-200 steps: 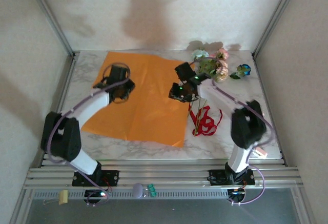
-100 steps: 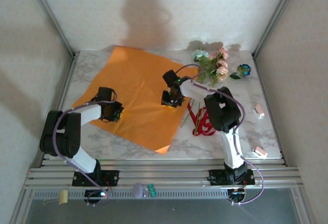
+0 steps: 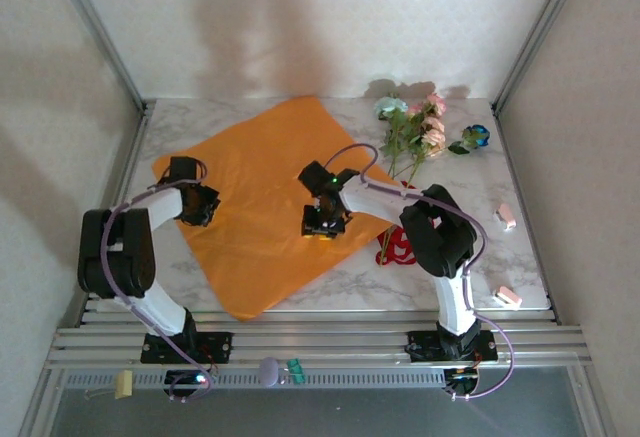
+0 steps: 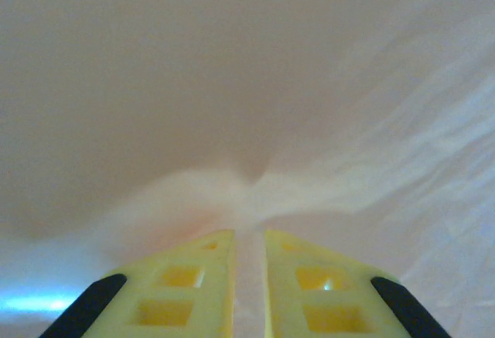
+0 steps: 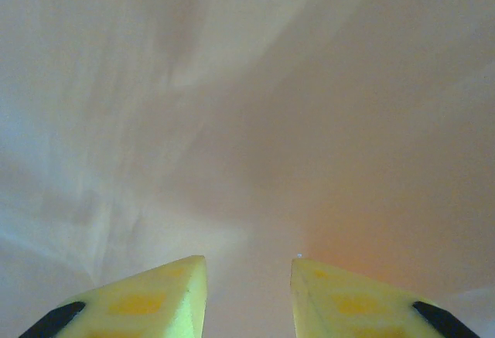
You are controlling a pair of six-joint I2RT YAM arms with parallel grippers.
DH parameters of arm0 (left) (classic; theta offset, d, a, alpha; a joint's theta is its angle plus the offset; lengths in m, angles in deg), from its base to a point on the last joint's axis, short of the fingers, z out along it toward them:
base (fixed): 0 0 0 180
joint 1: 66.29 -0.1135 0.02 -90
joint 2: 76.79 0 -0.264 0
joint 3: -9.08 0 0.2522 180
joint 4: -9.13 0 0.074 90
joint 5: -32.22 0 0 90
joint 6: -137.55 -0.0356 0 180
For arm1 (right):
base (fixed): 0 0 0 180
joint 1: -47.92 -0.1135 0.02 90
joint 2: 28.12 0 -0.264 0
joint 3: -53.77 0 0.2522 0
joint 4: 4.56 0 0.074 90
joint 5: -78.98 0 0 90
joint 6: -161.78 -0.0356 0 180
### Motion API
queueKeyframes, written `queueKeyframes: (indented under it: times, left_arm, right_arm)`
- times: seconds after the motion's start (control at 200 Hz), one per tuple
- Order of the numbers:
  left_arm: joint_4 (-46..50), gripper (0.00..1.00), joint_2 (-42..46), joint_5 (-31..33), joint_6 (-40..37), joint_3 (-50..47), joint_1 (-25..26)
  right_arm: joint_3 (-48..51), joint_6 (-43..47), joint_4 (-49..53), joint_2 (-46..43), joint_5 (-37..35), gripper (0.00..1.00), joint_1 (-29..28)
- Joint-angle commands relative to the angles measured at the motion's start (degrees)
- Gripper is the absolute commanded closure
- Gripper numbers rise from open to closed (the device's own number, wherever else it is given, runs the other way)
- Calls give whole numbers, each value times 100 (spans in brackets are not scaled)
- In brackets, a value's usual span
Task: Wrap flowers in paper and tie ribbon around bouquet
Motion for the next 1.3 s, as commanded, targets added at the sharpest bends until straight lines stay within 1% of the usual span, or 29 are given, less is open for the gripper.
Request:
queueKeyframes:
  times: [0.0, 0.07, 0.145, 0.215, 0.32, 0.47, 0.571, 0.771, 0.941, 1.021, 1.091, 1.161, 1.241, 1.296]
  left_arm:
    - [250, 82, 645, -72, 191, -276, 82]
    - [384, 81, 1014, 42, 170, -236, 162]
    - [456, 80, 1158, -45, 92, -209, 210]
    - [556, 80, 1030, -175, -101, -244, 213]
    - [435, 81, 806, -382, -311, -527, 221]
    - [355, 82, 657, -356, -462, -937, 222]
    - [226, 82, 817, -486, -302, -1360, 276]
    - [179, 83, 1596, -558, 166, -2143, 591]
    - [3, 82, 2169, -579, 798, -2767, 1061]
    - [82, 83, 2448, -522, 1009, -2931, 1176]
    - [316, 83, 2738, -408, 1057, -2921, 1179]
    - [681, 82, 2958, -166, 1000, -2700, 1172]
    - [1125, 81, 3008, 234, 808, -2156, 1179]
    - [1304, 80, 2920, 408, 693, -1739, 1178]
  right_arm:
    - [-293, 214, 388, 35, -102, 65, 341]
    - [-385, 319, 364, -25, -155, 65, 349]
    - [-399, 313, 310, -33, -127, 64, 314]
    - [-308, 203, 288, 51, -108, 65, 305]
    - [-171, 40, 154, 251, -61, 65, 305]
    - [-490, 94, 330, 643, -354, 65, 428]
    - [-711, 155, 502, 851, -472, 65, 573]
    - [-1144, 458, 907, 1179, -677, 66, 825]
    - [-875, 516, 801, 1025, -599, 65, 854]
    - [-681, 540, 675, 915, -534, 65, 858]
    - [-673, 666, 644, 850, -454, 63, 854]
    - [-738, 846, 679, 653, -542, 60, 847]
    - [-799, 1015, 718, 199, -900, 54, 890]
    - [-788, 1068, 718, -134, -1120, 50, 1041]
